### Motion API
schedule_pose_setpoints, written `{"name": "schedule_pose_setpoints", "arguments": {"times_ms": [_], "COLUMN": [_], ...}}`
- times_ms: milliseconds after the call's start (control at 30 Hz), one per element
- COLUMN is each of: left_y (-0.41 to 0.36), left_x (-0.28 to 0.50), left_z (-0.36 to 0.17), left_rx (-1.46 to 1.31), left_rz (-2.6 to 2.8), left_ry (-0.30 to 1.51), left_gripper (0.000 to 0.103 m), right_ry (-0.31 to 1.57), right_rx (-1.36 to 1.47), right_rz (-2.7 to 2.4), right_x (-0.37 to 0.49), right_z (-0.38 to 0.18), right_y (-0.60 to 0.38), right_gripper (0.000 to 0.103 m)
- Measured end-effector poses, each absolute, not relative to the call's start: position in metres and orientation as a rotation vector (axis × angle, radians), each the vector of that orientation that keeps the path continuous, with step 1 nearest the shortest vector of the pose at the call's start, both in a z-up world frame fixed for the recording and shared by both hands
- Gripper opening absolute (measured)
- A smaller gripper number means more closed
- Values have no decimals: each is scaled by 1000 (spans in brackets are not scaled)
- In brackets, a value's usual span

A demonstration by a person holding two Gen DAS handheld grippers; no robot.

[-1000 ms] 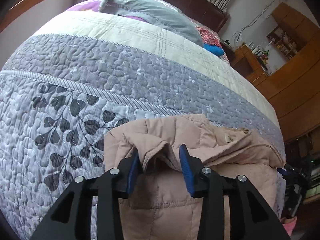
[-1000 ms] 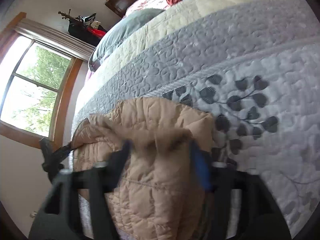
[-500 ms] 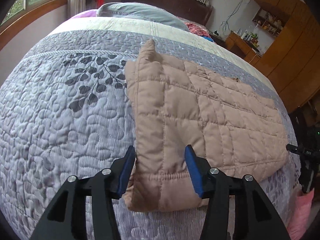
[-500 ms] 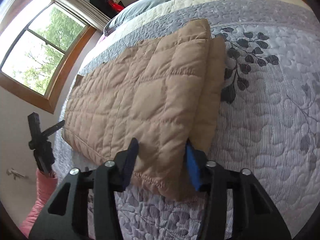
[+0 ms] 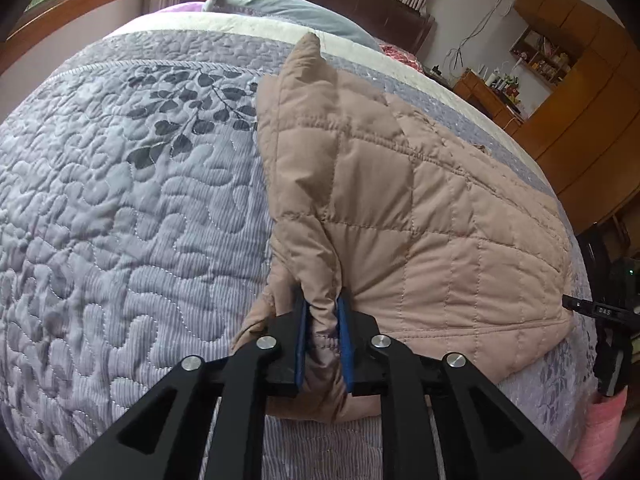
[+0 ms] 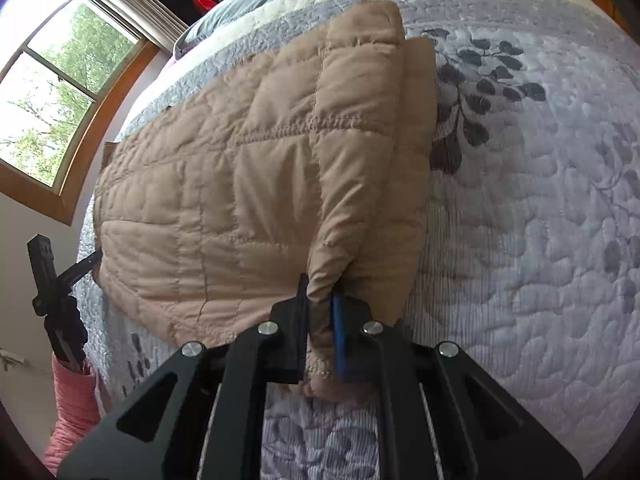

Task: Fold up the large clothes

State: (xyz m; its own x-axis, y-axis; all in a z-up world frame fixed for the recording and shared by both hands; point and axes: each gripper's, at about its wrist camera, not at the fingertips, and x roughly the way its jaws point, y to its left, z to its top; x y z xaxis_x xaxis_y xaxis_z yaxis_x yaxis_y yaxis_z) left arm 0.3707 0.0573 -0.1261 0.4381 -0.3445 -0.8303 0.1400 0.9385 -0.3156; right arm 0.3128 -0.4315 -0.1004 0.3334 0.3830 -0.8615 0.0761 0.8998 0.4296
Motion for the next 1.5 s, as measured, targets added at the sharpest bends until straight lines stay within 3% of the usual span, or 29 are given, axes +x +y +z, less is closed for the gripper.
{"name": "schedule_pose_setpoints", "arguments": {"times_ms": [100, 133, 233, 367, 467, 667, 867, 1200, 1233, 1267, 1300, 1367, 1500], "left_y": [56, 59, 65, 38, -1, -59, -61, -55, -51, -43, -36, -14, 33], "left_x": [372, 371, 360, 342, 342, 355, 358, 353, 350, 347, 346, 346, 367], "left_z": [-120, -115, -91, -50, -41, -72, -112, -102, -95, -84, -76, -59, -49], "left_rx": [-200, -207, -184, -84, -47, 50, 103, 83, 71, 52, 40, 11, -40], "left_rz": [-297, -285, -181, -136, -218, -255, -274, -281, -289, -296, -293, -273, -209], "left_ry": [1091, 1092, 1053, 918, 918, 980, 1034, 1037, 1033, 1011, 991, 951, 953], "left_gripper": [18, 20, 34, 33, 33, 33, 35, 34, 35, 41, 54, 70, 77], "right_ry": [1214, 1207, 1164, 1045, 1034, 1096, 1172, 1169, 1146, 1119, 1084, 1018, 950], "right_rx": [391, 388, 366, 291, 279, 227, 217, 219, 230, 241, 255, 283, 389], "right_rz": [183, 175, 92, 9, 80, 114, 83, 97, 123, 141, 152, 145, 89], "right_x": [311, 308, 289, 268, 276, 297, 309, 310, 304, 299, 294, 285, 286], "right_z": [-91, -87, -64, -20, -6, -31, -76, -82, -73, -65, -55, -37, -27], "right_y": [-427, -425, -428, -408, -376, -330, -324, -323, -326, -331, -338, -358, -415], "right_gripper": [11, 17, 22, 22, 22, 22, 19, 22, 27, 39, 47, 64, 84]}}
